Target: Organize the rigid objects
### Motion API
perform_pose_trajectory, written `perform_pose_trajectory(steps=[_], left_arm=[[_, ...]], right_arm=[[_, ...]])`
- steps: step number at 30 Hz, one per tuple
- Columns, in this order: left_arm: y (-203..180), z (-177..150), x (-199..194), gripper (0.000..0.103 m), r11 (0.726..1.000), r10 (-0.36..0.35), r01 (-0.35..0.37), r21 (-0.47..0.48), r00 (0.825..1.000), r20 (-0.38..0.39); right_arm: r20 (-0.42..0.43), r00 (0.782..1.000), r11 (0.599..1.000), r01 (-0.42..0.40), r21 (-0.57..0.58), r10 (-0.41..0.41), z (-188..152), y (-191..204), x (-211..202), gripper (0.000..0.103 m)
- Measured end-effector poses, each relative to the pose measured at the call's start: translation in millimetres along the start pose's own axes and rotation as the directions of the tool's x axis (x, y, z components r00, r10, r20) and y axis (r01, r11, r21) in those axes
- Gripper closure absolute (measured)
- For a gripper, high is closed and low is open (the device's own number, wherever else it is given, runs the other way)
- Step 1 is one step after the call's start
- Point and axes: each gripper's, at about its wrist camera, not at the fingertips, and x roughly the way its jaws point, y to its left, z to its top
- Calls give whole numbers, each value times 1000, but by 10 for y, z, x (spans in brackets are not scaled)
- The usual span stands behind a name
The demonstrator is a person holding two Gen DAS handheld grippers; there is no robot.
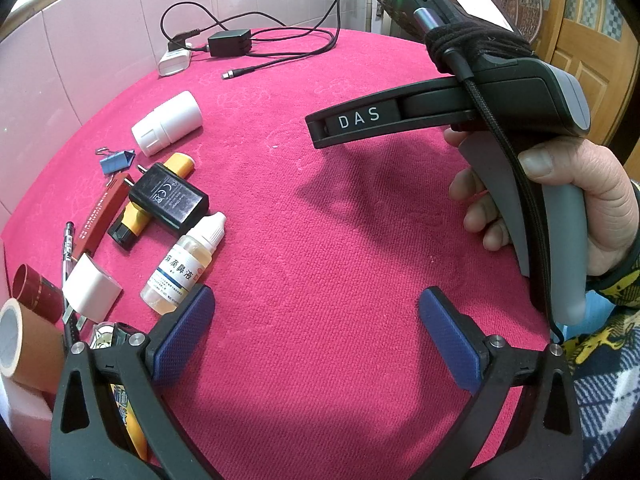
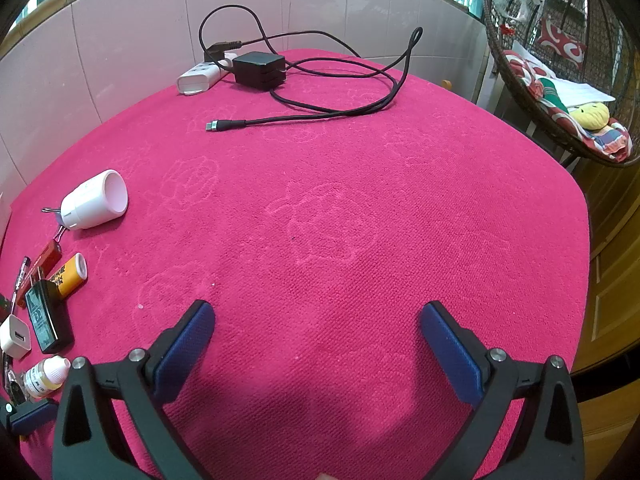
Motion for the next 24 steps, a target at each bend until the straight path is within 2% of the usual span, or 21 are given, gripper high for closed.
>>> perform_pose_trajectory(steps=[21,24], left_arm=[[-5,0,-1,0,1000,1,-1,0,1000,0],[-22,-5,-71,0,1000,19,-19,-17,1000,-5]], right_arm=[[1,1000,1000,1,-1,-1,-6,0,0,0],[3,1000,1000,-19,4,19,-14,-19,-23,0]])
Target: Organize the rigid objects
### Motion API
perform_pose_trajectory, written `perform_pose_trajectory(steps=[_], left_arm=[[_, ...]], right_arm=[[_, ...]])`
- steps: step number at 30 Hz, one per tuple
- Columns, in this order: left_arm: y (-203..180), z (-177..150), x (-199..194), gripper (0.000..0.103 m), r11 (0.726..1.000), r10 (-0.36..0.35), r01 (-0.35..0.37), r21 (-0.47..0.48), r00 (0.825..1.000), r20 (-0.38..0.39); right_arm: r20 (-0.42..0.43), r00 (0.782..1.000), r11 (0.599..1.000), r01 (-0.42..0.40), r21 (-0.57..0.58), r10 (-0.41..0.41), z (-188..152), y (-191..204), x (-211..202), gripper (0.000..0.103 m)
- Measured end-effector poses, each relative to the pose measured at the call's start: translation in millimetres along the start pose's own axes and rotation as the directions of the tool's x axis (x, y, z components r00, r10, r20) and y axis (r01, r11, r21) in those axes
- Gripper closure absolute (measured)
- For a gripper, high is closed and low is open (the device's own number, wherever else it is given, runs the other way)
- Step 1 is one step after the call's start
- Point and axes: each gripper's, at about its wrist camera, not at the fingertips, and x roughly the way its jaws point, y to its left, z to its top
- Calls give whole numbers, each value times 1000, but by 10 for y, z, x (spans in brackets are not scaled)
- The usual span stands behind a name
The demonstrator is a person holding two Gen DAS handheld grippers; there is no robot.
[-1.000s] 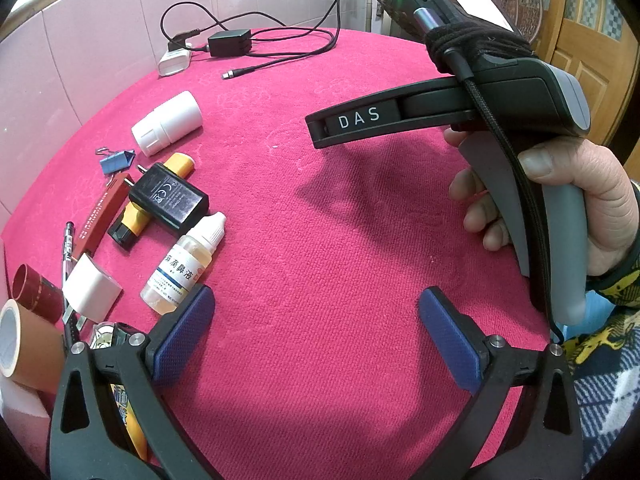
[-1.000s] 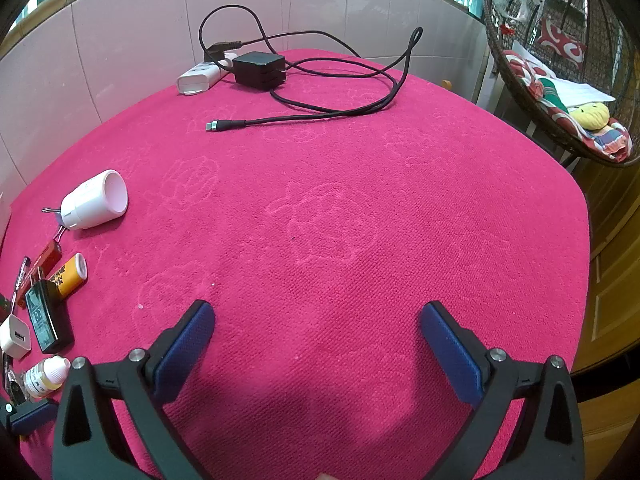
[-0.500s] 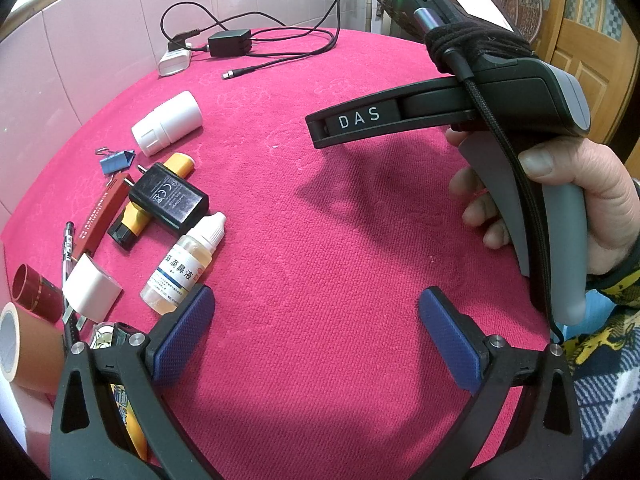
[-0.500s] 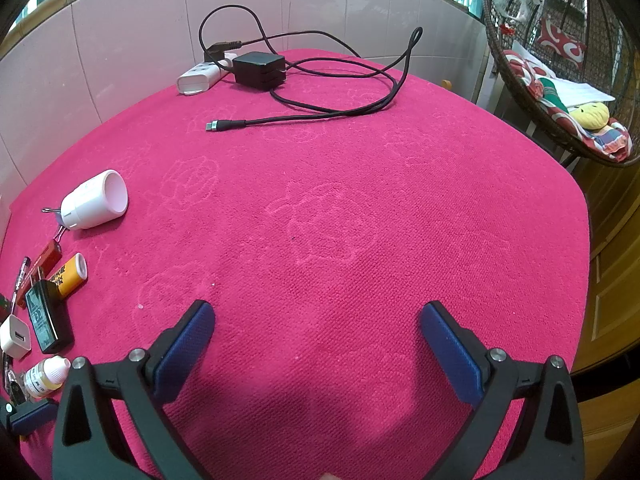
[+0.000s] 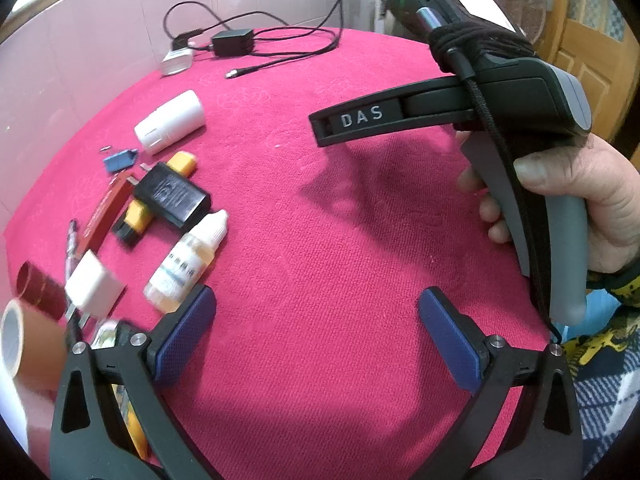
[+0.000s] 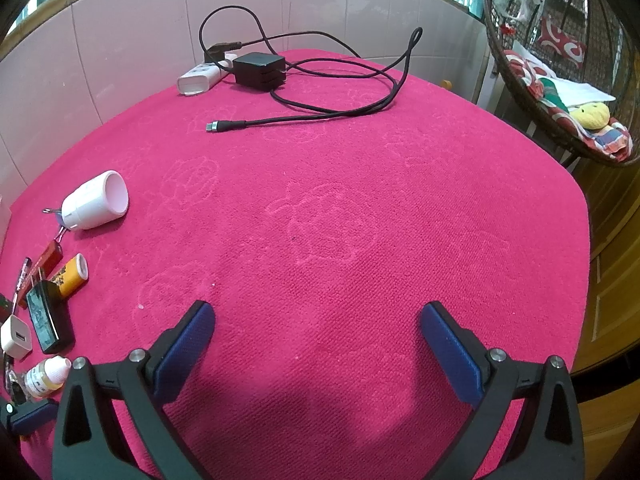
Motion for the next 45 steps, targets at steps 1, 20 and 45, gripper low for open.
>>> perform_pose_trajectory(steps=[1,20,45], left_arm=[[6,-5,-113,0,1000,-12,12,-17,1000,29],[913,-388,-1153,0,794,467,-382,-474,882,71],[724,-387,-530,19,919,270,-252,-304,963,18]], right_arm=[[2,1000,1000,-12,5,12,5,-16,-10,0],[166,846,835,-434,-338,507,257,626,-1021,0],[-44,866,731,-446,-517,497,-16,1184,-439,13]])
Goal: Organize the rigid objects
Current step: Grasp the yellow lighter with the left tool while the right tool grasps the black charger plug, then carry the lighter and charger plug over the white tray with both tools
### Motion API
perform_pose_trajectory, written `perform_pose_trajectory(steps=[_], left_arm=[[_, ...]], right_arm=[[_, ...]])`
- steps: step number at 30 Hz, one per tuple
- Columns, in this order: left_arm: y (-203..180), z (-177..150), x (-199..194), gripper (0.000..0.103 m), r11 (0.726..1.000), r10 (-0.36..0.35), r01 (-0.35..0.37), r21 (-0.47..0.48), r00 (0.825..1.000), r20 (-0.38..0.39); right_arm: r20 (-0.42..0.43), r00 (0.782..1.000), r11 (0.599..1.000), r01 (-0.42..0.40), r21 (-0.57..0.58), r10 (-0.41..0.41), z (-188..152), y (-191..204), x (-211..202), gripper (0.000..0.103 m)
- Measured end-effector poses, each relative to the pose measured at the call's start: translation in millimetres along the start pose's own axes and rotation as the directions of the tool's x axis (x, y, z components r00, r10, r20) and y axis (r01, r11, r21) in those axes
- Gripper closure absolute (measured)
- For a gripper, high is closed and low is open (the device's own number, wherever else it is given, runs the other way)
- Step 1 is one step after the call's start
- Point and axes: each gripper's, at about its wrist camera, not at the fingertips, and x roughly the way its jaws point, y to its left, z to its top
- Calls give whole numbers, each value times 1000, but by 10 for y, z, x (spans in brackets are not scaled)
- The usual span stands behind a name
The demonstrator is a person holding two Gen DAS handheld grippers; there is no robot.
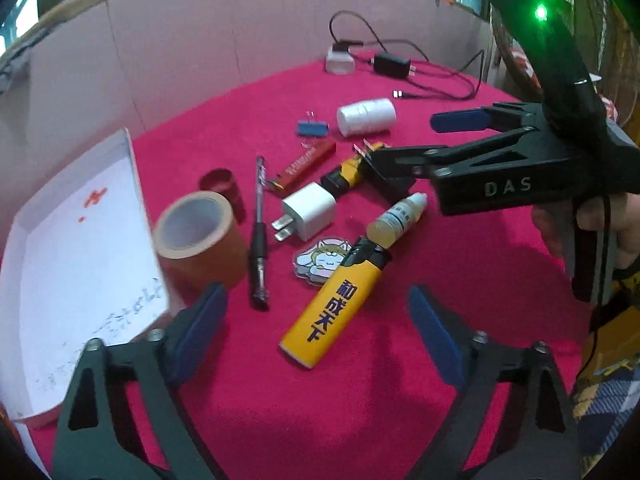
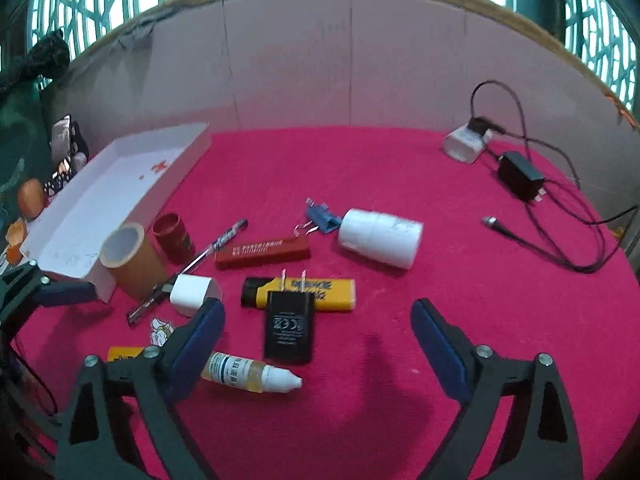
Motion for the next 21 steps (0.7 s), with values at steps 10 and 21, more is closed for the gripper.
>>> perform_pose_trajectory(steps=[10,21], left_arm=[[-61,-46,156,30,999,2,-1,38,999,-34],[-77,-130,99,80,999,-23,24,36,999,-26]], right_arm=[[-93,996,1000,-2,-2,1,-100,49,258,53],[-73,997,998,-13,54,17,-133,-34,205,74]])
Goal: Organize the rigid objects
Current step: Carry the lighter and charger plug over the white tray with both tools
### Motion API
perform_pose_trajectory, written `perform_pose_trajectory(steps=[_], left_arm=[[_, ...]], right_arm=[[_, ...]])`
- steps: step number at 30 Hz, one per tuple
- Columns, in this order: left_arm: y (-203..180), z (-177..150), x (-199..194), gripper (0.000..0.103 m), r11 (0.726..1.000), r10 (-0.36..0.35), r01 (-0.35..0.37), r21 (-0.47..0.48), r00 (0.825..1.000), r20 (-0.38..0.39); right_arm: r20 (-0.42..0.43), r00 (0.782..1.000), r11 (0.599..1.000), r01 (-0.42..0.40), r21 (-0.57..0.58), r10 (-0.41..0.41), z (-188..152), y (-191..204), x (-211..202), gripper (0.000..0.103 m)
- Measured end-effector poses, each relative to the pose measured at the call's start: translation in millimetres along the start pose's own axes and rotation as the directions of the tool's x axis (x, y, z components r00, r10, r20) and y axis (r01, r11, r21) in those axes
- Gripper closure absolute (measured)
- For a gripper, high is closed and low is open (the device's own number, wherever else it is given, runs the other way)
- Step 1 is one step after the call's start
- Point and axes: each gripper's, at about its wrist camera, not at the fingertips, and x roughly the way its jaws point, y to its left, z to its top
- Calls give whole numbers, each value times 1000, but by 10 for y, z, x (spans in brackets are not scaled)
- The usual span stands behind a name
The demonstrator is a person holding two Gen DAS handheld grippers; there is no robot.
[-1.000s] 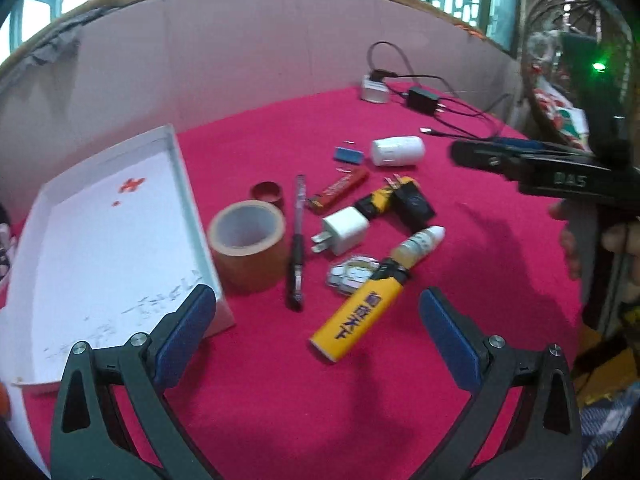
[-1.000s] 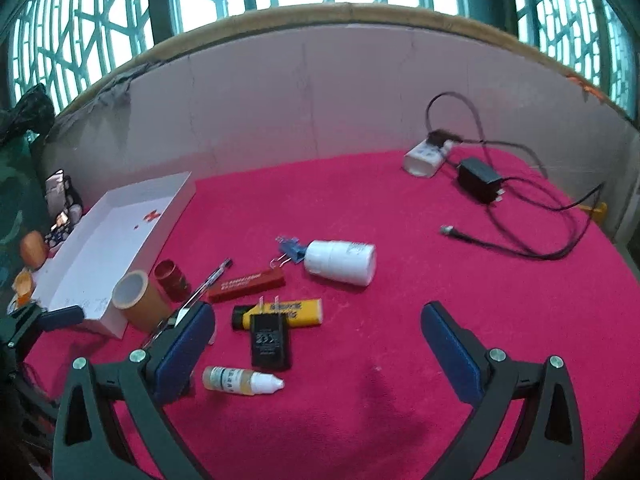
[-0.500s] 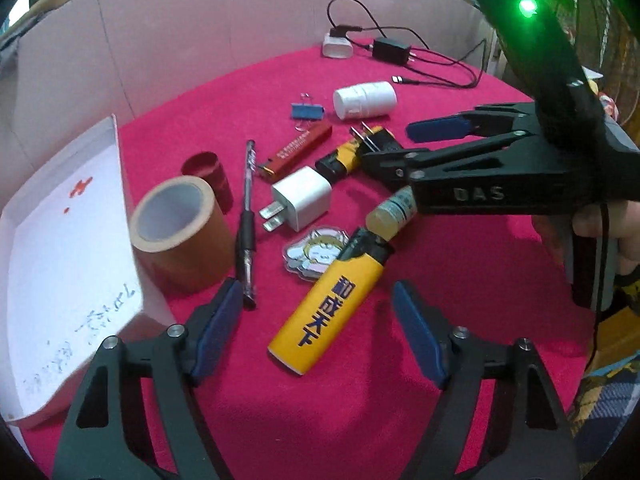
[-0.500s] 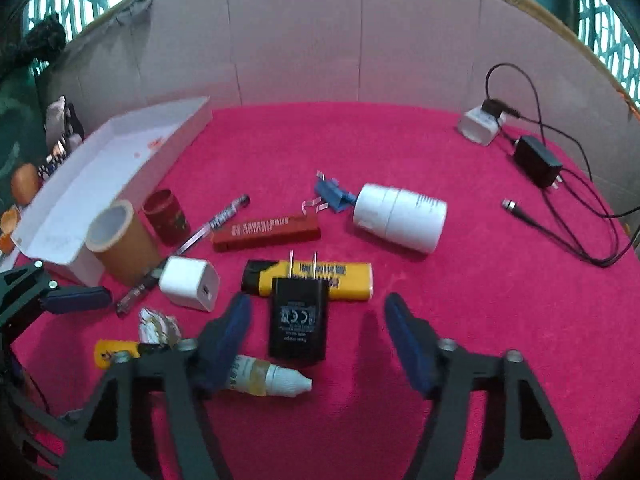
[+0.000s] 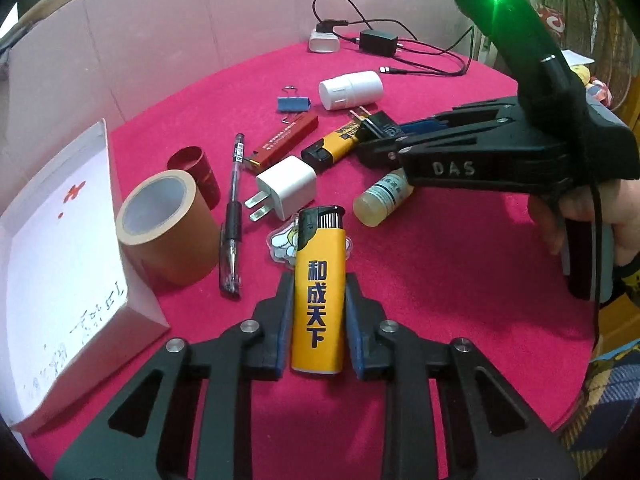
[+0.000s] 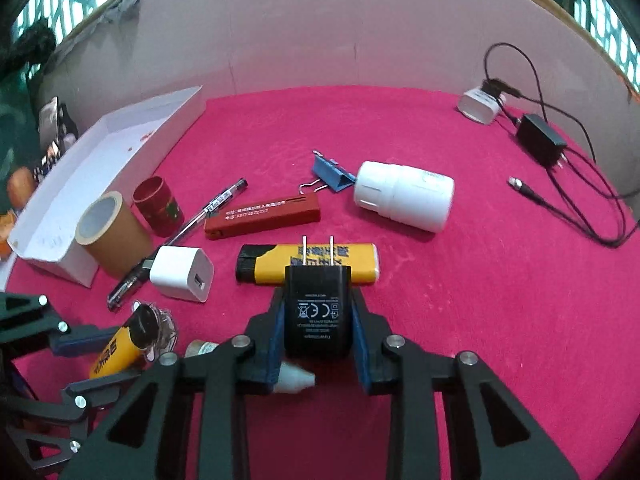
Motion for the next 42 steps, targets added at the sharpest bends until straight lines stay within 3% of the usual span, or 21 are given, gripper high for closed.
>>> perform_pose_trajectory(steps=[6,9,24,34,42], left_arm=[[1,42,-197,83,998,-32,35,-53,998,56],[-5,64,-262,90,997,-31,36,-64,997,78],[121,47,-415,90,989,-37,56,-138,990,133],[305,127,-834,90,977,83,-30,-211,967,243],[654,22,-1014,90,931,255,-164,-326,932,260]], right_arm=[[60,998,999,-1,47,-2,-19,-68,-216,74],[94,996,999,4,54,-10,-10,-84,-340,74],[177,984,997,-38,71,25,41,-27,-650,74],[303,949,996,-88,5,83,210,238,-1027,74],[322,940,993,-107,-43,115,344,478,-1020,74]])
